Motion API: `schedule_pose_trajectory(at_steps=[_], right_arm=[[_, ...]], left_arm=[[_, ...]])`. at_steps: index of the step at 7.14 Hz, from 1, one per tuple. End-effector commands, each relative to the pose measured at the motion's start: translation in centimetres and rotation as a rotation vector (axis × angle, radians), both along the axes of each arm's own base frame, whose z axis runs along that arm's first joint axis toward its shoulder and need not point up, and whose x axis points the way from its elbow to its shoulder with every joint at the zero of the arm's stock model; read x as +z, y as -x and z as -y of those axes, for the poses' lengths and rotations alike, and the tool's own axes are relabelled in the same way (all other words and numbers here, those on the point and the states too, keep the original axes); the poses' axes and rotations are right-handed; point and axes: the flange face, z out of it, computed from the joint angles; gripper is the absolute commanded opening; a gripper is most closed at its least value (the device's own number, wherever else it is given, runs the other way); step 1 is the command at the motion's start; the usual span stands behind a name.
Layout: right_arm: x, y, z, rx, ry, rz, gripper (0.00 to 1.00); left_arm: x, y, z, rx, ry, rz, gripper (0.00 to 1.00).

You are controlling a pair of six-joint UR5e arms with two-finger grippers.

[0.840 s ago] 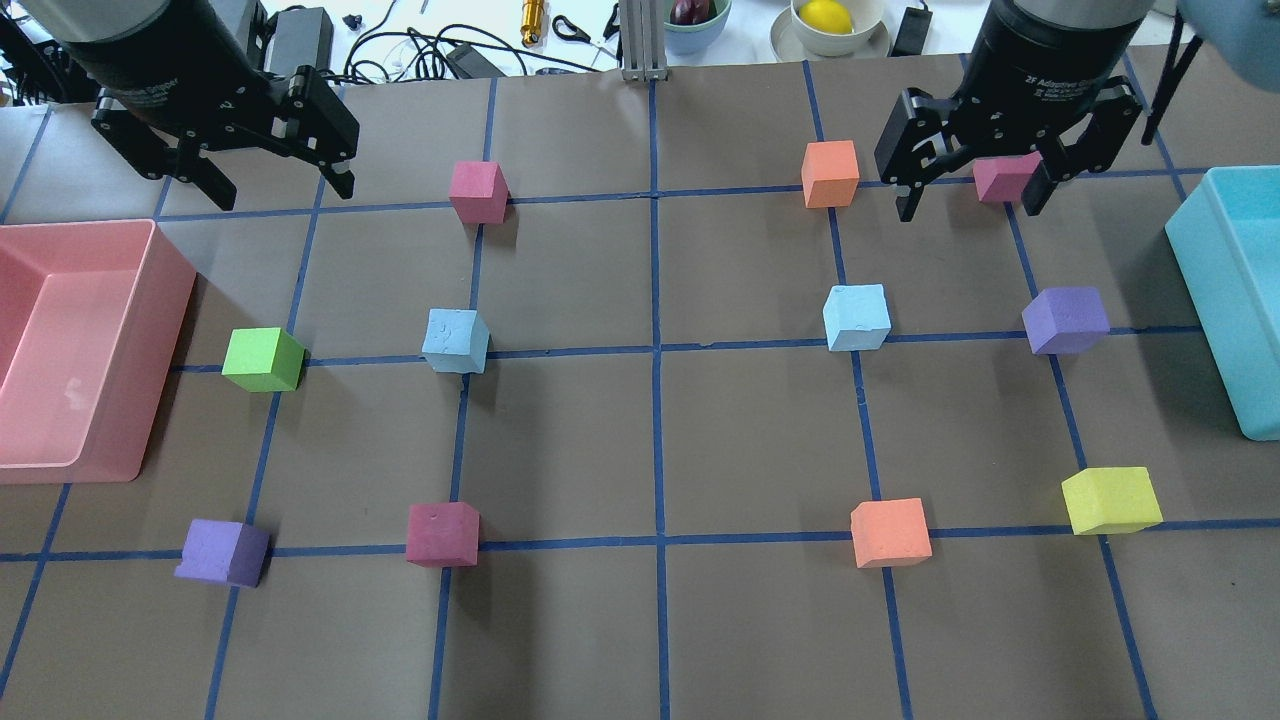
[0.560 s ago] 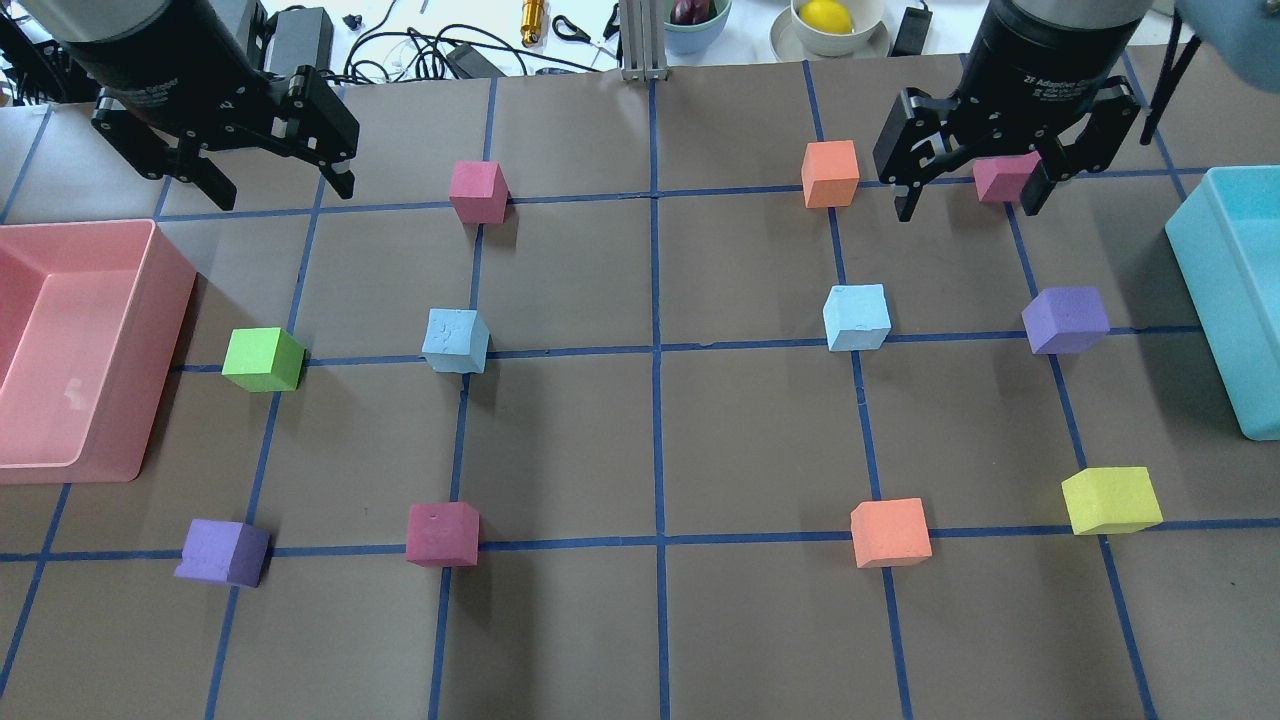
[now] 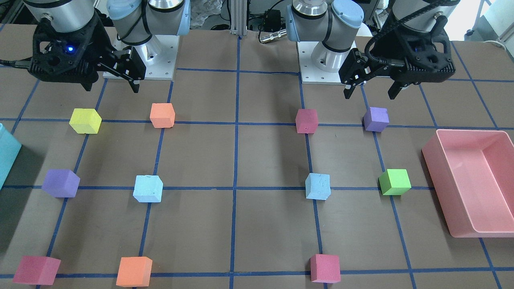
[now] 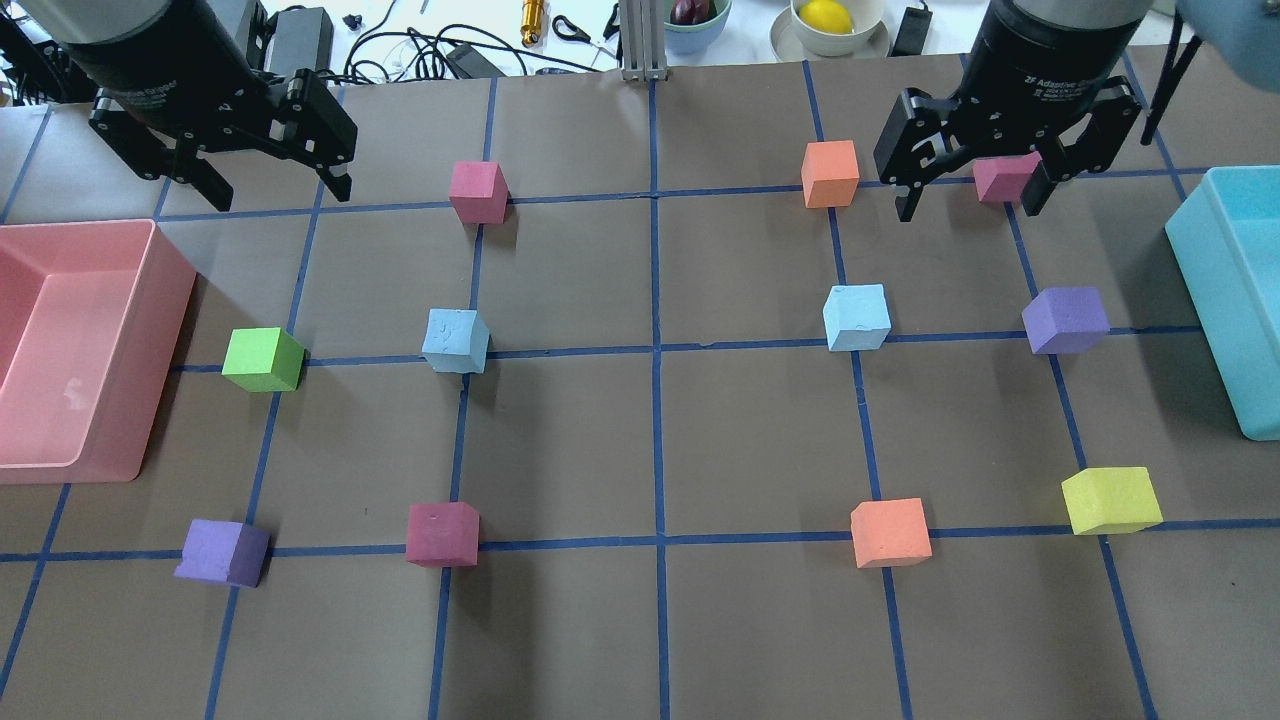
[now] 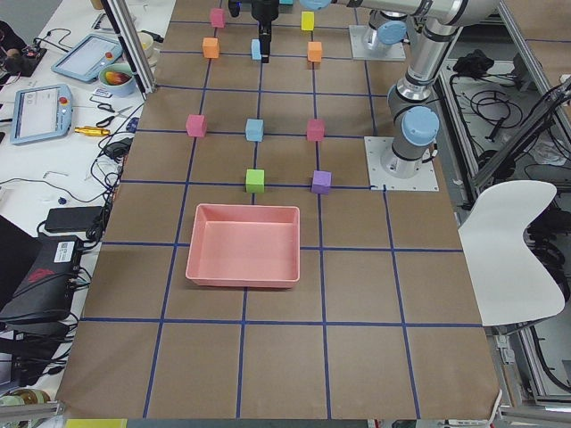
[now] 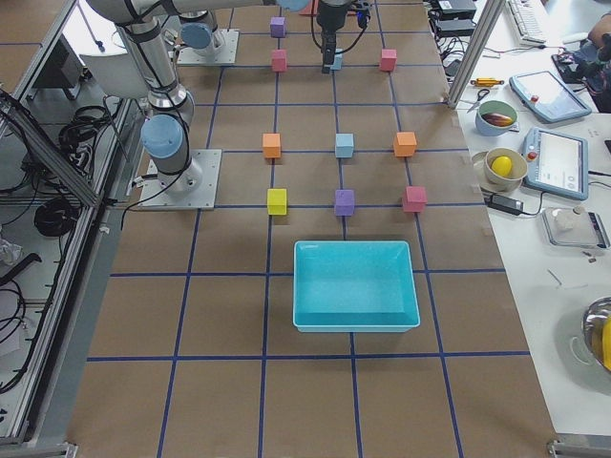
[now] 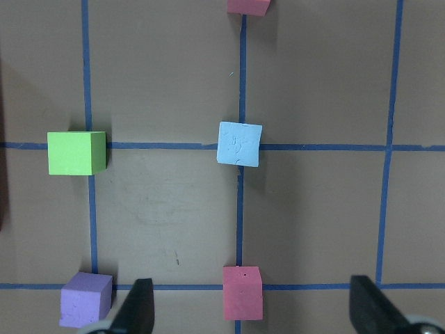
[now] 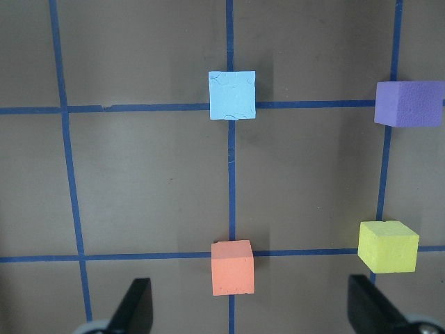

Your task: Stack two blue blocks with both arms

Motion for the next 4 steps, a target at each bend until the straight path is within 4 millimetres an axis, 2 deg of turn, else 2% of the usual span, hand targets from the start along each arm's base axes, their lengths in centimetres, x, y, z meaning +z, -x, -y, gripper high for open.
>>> schedule_pose_trajectory(at_steps=[1, 4], right_arm=[[-0.07, 0.00, -0.01, 0.000, -0.001, -0.001, 1.00], [-0.16, 0.06, -0.04, 0.001, -0.004, -0.007, 1.00]], left_arm=[[-0.33, 0.04, 0.14, -0.006, -0.008, 0.009, 1.00], [-0.45, 0.03, 0.35, 0.002, -0.008, 0.009, 1.00]])
